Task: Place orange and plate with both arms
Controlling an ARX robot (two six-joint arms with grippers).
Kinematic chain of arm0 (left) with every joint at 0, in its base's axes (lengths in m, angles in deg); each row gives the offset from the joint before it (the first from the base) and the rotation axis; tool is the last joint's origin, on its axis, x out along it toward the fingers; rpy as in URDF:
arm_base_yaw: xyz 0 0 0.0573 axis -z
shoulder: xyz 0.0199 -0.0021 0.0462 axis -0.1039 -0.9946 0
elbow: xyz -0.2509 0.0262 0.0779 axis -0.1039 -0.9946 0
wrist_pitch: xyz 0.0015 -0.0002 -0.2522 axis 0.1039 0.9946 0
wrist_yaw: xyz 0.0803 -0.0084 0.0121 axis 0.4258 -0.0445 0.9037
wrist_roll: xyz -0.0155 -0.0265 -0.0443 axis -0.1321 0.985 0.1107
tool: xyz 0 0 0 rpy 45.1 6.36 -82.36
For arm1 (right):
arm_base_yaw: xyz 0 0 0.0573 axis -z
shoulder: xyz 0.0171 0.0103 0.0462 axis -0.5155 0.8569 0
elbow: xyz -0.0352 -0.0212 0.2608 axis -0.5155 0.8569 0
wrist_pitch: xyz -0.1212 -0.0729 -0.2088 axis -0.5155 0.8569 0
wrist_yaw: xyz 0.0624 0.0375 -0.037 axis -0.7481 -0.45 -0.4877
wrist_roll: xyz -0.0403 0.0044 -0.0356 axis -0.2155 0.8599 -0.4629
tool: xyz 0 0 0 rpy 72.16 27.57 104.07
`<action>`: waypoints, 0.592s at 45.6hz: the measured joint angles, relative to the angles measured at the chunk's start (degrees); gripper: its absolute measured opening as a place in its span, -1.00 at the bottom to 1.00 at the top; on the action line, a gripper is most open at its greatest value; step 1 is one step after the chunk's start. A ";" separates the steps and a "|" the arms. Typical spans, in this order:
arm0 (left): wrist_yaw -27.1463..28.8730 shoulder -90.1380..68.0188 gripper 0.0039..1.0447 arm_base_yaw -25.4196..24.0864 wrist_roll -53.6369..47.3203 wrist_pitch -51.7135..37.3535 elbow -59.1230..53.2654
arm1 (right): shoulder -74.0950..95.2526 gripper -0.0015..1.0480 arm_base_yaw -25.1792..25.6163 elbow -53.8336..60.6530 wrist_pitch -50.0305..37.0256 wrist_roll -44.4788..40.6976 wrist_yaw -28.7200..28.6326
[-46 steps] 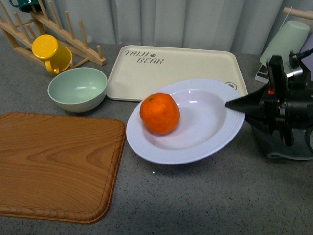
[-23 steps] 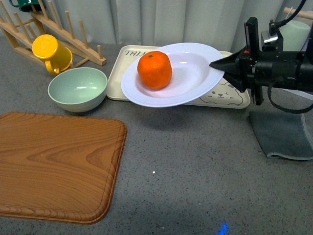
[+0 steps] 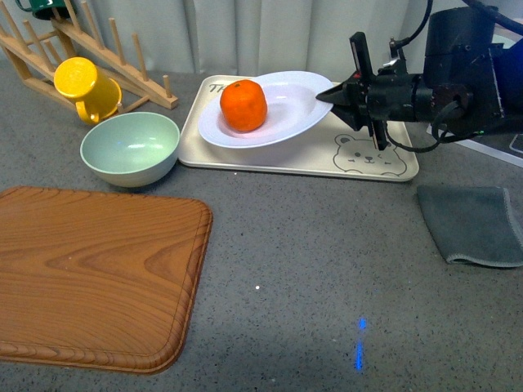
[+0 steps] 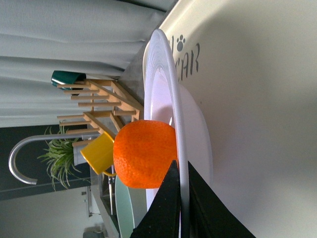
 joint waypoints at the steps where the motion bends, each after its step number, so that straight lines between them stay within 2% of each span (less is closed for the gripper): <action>1: 0.02 0.00 0.88 0.00 0.00 0.00 0.00 | 0.77 -0.97 0.00 -1.57 0.79 -0.09 0.13; 6: 0.02 0.00 0.88 0.00 0.00 0.00 0.00 | 5.25 -0.97 0.04 -11.02 6.97 -1.66 0.68; 16: 0.02 0.00 0.88 0.00 0.00 0.00 0.00 | 8.24 -0.96 0.09 -18.27 14.58 -4.83 1.68; 27: 0.00 0.00 0.88 0.00 0.00 0.00 0.00 | 8.26 -0.20 0.55 -16.11 14.75 -6.93 1.29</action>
